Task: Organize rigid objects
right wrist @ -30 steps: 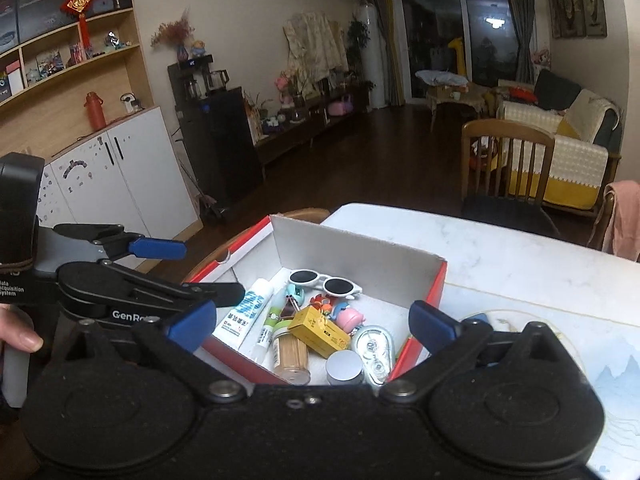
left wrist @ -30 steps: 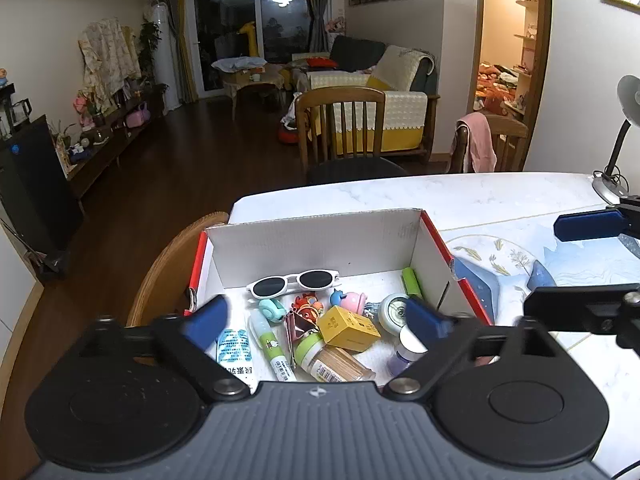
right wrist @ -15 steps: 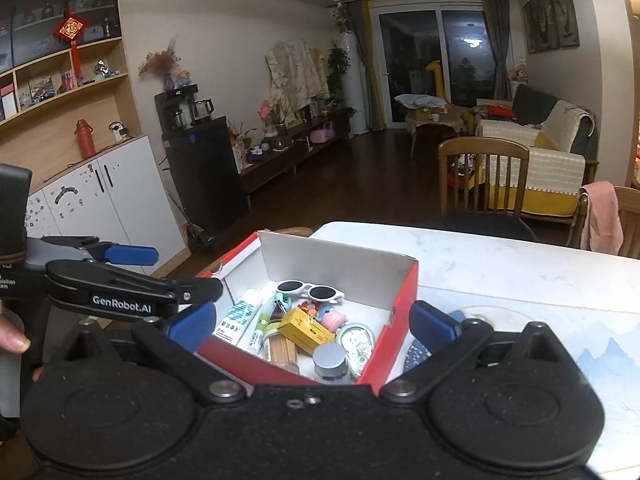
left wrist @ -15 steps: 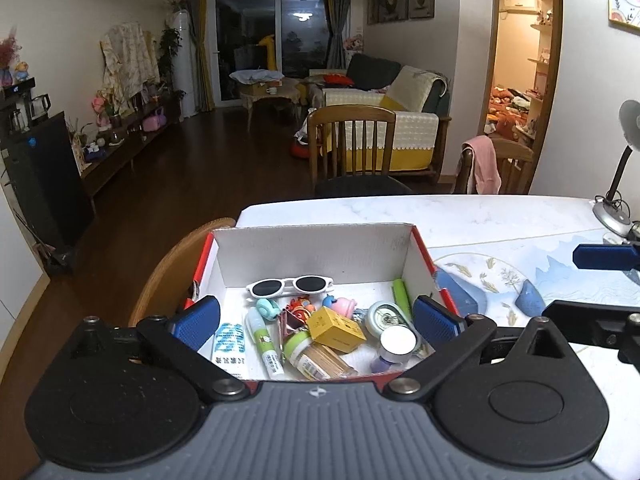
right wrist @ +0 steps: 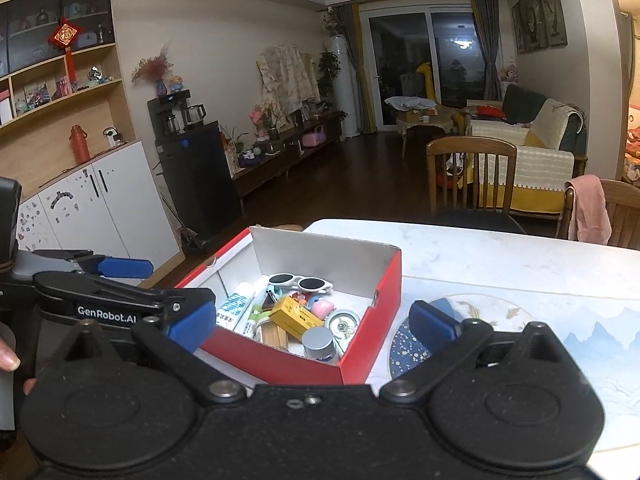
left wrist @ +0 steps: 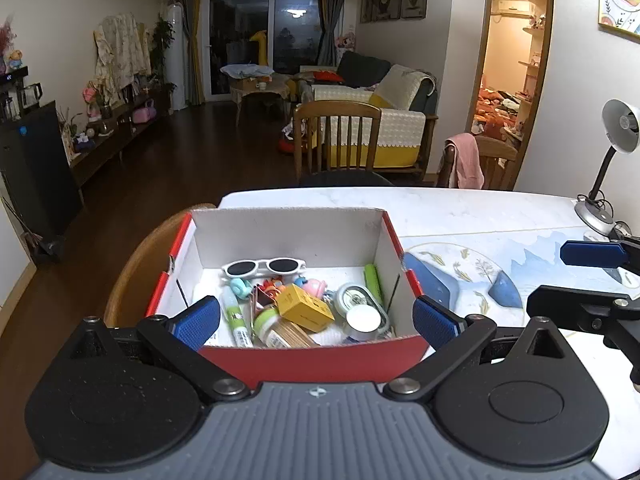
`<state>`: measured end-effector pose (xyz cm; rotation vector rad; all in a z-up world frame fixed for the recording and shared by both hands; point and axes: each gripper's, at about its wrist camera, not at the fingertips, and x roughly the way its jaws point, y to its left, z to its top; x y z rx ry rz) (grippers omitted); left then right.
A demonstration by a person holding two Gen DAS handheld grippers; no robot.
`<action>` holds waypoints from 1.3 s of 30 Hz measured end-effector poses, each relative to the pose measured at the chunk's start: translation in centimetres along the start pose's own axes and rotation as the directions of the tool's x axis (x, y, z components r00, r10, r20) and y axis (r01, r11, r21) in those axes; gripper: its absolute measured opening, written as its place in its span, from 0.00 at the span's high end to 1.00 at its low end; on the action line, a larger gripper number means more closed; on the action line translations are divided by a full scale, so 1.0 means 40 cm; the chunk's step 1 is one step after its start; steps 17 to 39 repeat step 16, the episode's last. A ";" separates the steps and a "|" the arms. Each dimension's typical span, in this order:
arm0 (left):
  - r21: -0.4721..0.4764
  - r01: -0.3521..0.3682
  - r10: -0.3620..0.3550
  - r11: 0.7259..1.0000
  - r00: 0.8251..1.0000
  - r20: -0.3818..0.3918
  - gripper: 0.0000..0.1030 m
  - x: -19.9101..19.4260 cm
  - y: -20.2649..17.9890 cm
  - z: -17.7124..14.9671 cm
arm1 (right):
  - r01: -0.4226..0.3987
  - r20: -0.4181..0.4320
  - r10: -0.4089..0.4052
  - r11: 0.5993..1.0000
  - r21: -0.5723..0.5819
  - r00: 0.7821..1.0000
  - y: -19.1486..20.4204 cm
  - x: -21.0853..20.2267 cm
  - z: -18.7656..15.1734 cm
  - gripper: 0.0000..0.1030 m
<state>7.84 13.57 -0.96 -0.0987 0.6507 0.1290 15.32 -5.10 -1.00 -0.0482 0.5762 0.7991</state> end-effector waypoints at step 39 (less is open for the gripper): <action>-0.012 -0.039 0.039 0.999 0.999 -0.003 0.00 -0.015 0.005 -0.009 | 0.069 -0.019 -0.068 0.997 0.035 0.998 -0.051 -0.011 -0.029 0.00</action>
